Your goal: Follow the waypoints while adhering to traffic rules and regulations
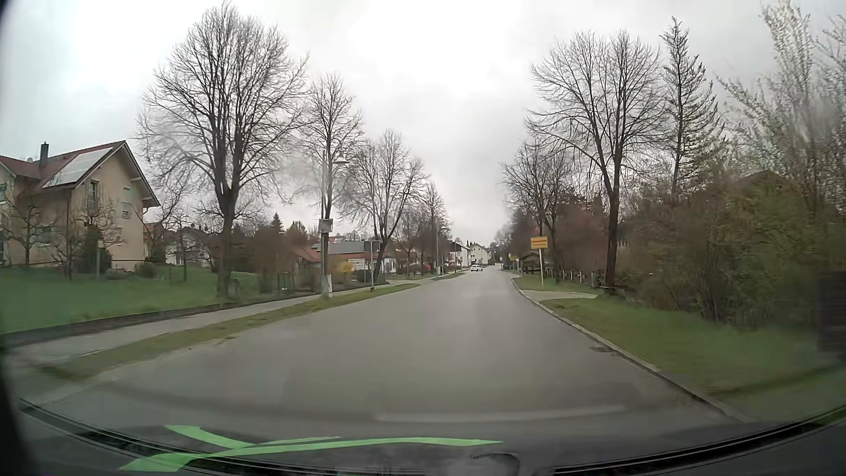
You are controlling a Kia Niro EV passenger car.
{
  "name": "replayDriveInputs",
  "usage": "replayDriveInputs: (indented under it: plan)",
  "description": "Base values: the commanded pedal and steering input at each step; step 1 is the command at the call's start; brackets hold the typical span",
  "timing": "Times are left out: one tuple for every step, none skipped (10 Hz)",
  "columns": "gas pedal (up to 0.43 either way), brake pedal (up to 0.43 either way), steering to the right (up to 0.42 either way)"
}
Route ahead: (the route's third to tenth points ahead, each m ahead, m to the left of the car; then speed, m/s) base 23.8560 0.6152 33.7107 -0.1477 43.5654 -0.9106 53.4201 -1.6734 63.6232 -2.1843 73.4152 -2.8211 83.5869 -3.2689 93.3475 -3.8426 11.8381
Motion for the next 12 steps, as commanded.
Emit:
replayDriveInputs:
  plan:
    - [0.020,0.000,0.034]
    - [0.020,0.000,0.029]
    - [0.020,0.000,0.028]
    - [0.020,0.000,0.024]
    - [0.020,0.000,0.018]
    - [0.028,0.000,0.013]
    - [0.028,0.000,0.010]
    - [0.028,0.000,0.007]
    - [0.028,0.000,0.006]
    - [0.028,0.000,0.006]
    - [0.028,0.000,0.006]
    - [0.028,0.000,0.005]
